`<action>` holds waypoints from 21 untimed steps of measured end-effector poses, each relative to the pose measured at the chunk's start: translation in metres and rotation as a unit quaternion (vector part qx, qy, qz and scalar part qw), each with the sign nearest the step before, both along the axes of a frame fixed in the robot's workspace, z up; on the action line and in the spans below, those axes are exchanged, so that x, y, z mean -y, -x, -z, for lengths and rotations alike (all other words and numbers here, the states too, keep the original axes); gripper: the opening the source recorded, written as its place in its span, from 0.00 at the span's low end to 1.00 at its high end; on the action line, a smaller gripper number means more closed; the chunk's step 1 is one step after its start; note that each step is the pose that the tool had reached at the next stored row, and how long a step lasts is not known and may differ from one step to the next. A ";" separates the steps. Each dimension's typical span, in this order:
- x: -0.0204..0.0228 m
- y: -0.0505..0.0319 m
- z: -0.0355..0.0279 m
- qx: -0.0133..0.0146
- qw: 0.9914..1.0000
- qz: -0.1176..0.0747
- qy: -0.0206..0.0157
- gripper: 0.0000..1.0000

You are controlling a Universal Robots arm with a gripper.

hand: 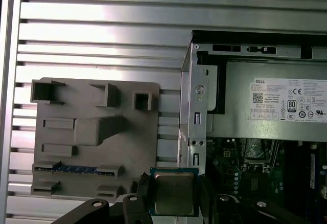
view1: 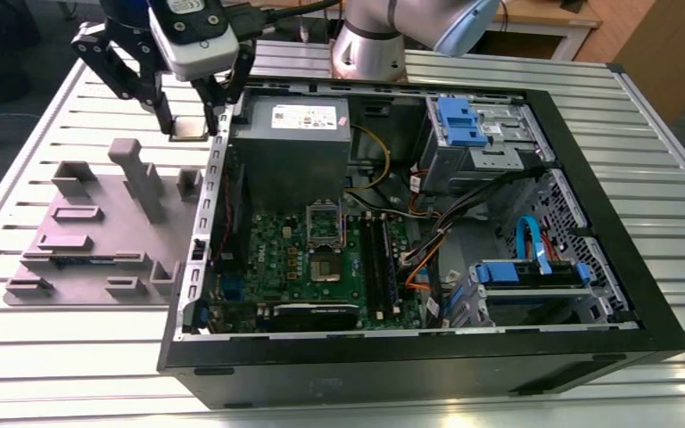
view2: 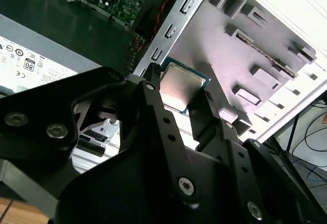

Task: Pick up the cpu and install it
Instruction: 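Pick up the cpu and move it towards the insertion slot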

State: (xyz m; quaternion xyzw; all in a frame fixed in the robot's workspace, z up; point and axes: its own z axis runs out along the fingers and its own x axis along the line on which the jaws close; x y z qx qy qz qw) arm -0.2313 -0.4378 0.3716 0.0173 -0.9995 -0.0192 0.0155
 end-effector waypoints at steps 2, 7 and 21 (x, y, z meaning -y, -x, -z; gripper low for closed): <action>0.0001 -0.0032 0.0000 0.000 1.000 0.000 0.000 0.47; 0.0004 -0.0116 0.0002 0.000 1.000 0.000 0.000 0.47; 0.0015 -0.0423 0.0005 0.000 1.000 0.000 0.000 0.47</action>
